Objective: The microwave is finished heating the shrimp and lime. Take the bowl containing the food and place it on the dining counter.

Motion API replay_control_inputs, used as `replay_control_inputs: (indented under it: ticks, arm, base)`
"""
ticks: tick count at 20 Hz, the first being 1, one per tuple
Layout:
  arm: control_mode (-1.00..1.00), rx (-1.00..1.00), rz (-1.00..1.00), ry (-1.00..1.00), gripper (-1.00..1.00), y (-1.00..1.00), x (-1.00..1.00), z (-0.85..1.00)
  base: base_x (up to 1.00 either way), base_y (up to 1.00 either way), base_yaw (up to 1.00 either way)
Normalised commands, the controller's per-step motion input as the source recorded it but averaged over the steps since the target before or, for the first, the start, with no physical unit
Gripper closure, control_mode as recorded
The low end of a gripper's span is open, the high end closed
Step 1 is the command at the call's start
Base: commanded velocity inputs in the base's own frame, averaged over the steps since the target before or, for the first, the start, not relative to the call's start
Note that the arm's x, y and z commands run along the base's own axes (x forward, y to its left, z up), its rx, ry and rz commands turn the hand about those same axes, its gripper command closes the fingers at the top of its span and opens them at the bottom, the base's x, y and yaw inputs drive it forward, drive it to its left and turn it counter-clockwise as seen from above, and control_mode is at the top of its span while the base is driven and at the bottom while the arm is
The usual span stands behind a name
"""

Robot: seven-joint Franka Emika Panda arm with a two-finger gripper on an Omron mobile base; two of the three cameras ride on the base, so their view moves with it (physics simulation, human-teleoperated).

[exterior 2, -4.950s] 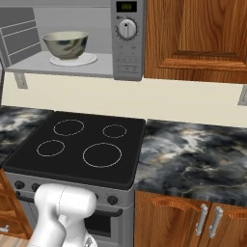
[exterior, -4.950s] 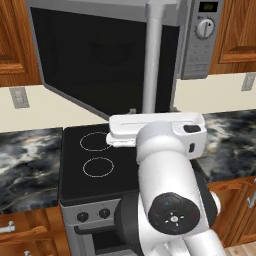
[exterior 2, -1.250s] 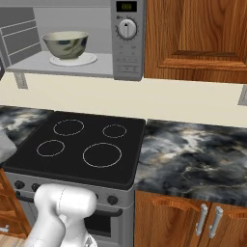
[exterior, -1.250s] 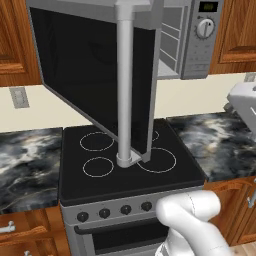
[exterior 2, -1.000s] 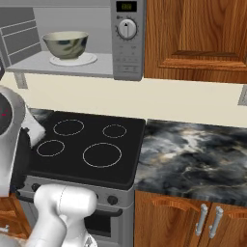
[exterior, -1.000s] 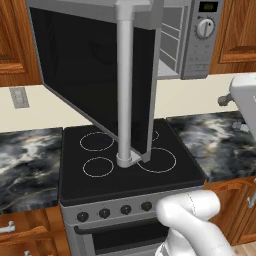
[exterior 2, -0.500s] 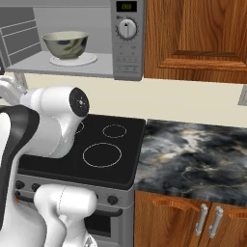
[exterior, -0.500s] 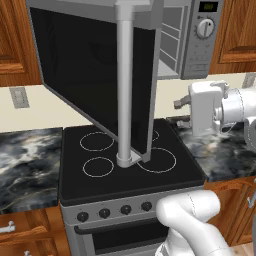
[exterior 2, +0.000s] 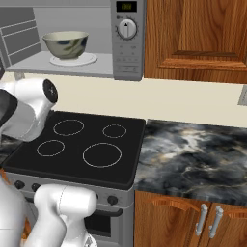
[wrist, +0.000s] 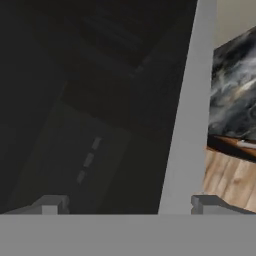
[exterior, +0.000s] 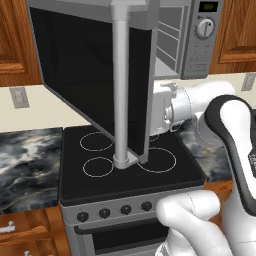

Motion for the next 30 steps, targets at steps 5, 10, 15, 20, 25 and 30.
replay_control_inputs:
  ticks: [5, 10, 15, 20, 25, 30]
  arm:
    - [-1.0, 0.0, 0.08, -0.01, -1.0, 1.0, -0.13, 0.08]
    - [-1.0, 0.0, -0.01, -0.01, -1.0, 1.0, 0.02, -0.09]
    - [-1.0, 0.0, -0.01, 0.0, -1.0, 0.23, 0.03, -0.02]
    - [-1.0, 0.13, -0.25, -0.02, -1.0, -0.96, 0.27, 0.5]
    - [-1.0, 0.05, -0.3, 0.0, -1.0, -1.0, 0.34, 0.44]
    - [-1.0, 0.0, -0.3, 0.01, -1.0, -1.0, 0.37, 0.35]
  base:
    - [0.0, 0.0, 0.0]
    - [0.0, 0.0, 0.0]
    - [0.0, 0.0, 0.0]
    - [0.0, 0.0, 0.0]
    - [0.0, 0.0, 0.0]
    - [0.0, 0.0, 0.0]
